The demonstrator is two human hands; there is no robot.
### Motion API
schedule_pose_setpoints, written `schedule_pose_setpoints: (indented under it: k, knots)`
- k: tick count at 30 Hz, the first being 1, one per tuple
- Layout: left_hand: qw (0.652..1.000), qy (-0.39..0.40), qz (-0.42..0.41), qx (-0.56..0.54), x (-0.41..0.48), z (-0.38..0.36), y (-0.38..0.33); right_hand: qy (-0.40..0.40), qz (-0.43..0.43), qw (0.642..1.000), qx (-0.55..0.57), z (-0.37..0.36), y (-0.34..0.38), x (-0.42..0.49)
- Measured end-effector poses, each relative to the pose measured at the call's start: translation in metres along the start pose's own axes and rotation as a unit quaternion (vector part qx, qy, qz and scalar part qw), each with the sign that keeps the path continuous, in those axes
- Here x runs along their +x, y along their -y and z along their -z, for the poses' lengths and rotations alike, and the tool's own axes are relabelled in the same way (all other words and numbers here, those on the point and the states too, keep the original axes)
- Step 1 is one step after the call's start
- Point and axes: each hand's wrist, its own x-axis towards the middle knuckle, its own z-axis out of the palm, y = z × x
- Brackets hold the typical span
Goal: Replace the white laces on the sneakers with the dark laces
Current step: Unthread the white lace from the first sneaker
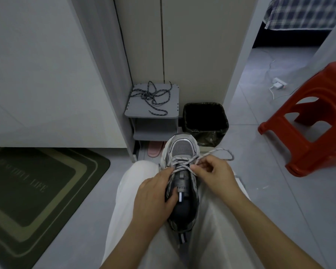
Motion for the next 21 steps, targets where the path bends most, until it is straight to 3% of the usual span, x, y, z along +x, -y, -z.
schedule_pose_setpoints:
  k: [5,9,15,17,21]
  knots:
    - [1.0,0.002,0.0,0.003,0.0,0.001,-0.002,-0.043,0.004,0.999,-0.025,0.0,0.0,0.005]
    - [1.0,0.0,0.001,0.012,-0.001,0.001,-0.002,-0.13,-0.026,0.986,0.097,0.025,0.005,0.016]
    - [1.0,0.0,0.009,0.004,0.0,-0.001,-0.001,0.039,-0.022,0.999,-0.009,0.008,0.001,0.003]
    - [1.0,-0.003,0.008,0.004,-0.001,-0.001,-0.002,0.019,0.015,0.998,-0.062,0.004,0.0,0.001]
    - [1.0,-0.005,0.012,0.008,-0.002,0.0,-0.001,-0.06,-0.004,0.994,0.095,0.024,0.008,0.012]
